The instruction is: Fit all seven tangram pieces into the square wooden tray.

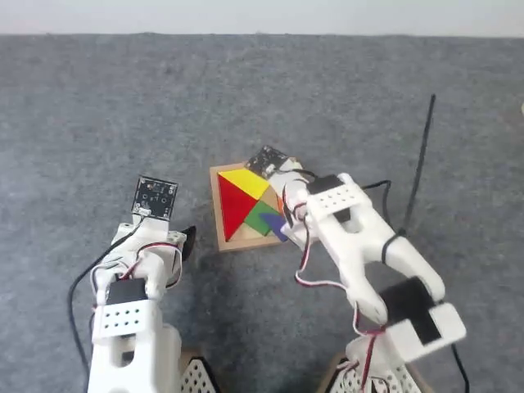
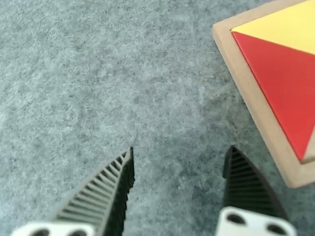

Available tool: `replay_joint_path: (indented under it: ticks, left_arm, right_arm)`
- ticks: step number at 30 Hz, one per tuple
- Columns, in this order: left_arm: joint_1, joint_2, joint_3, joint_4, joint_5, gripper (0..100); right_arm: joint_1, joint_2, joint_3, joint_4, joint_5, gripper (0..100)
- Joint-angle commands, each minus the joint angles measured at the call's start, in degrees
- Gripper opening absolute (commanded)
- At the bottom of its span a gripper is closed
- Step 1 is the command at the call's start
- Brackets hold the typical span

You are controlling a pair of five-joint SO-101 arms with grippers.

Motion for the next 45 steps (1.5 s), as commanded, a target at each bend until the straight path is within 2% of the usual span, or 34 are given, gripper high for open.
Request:
replay_joint_path:
  ticks: [1,17,26,31,38,45]
  left_arm:
    - [0.0,-0.88,-0.66,-1.23,-0.44,28]
    - [0.0,-0.97,-0.66,-1.23,-0.44,28]
    - [0.0,-0.97,-0.66,-1.23,-0.44,28]
    - [0.0,-0.97,-0.66,-1.23,-0.44,28]
    - [0.0,-0.97,-0.66,-1.32,-0.44,28]
    - [0.0,-0.97,-0.66,-1.32,-0.44,28]
  right_arm:
    - [2.95,1.19,-7.03,0.66,-0.62,10.3]
    - [3.91,15.78,-21.8,2.51,0.53,10.3]
    - [3.91,14.73,-28.13,7.52,-0.88,10.2]
    - [6.11,6.46,-23.82,9.1,-4.66,10.3]
    - [6.37,-4.53,-4.84,8.92,2.99,11.4]
    - [6.81,-5.58,-0.53,9.45,2.99,30.3]
